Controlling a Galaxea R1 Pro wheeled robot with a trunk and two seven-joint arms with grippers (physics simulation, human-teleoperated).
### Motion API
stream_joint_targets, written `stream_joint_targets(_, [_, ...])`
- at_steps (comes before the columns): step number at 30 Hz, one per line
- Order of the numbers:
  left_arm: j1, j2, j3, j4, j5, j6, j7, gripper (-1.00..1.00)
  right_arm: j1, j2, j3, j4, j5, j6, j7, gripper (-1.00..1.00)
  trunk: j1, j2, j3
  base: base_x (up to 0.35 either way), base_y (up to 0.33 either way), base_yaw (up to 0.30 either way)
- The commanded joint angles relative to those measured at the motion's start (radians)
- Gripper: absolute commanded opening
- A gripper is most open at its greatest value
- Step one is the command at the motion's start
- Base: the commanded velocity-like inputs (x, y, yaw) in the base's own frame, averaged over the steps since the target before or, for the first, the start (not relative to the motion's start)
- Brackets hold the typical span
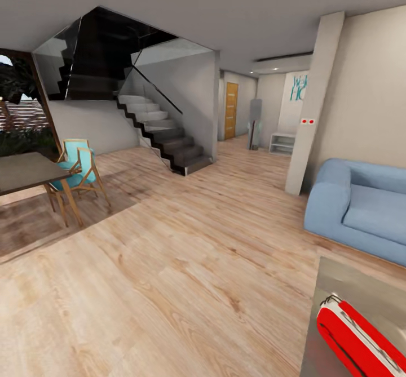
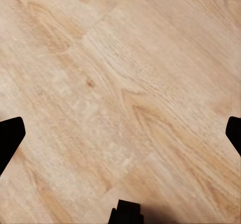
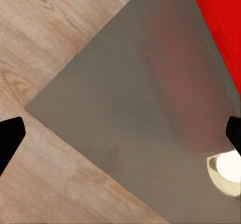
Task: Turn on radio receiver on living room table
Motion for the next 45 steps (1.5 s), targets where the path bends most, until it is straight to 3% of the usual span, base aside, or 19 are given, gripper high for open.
stream_joint_targets(1, [0.000, 0.000, 0.000, 0.000, 0.000, 0.000, 0.000, 1.00, 0.000, 0.000, 0.000, 0.000, 0.000, 0.000, 0.000, 1.00, 0.000, 0.000, 0.000, 0.272, 0.225, 0.016])
stream_joint_targets(18, [0.000, 0.000, 0.000, 0.000, 0.000, 0.000, 0.000, 1.00, 0.000, 0.000, 0.000, 0.001, -0.002, 0.000, 0.000, 1.00, 0.000, 0.000, 0.001, 0.272, 0.225, -0.011])
stream_joint_targets(45, [0.000, -0.003, -0.001, 0.000, 0.000, 0.000, 0.000, 1.00, 0.000, 0.000, 0.000, 0.002, 0.000, 0.000, 0.000, 1.00, 0.000, 0.000, 0.023, 0.272, 0.225, -0.243])
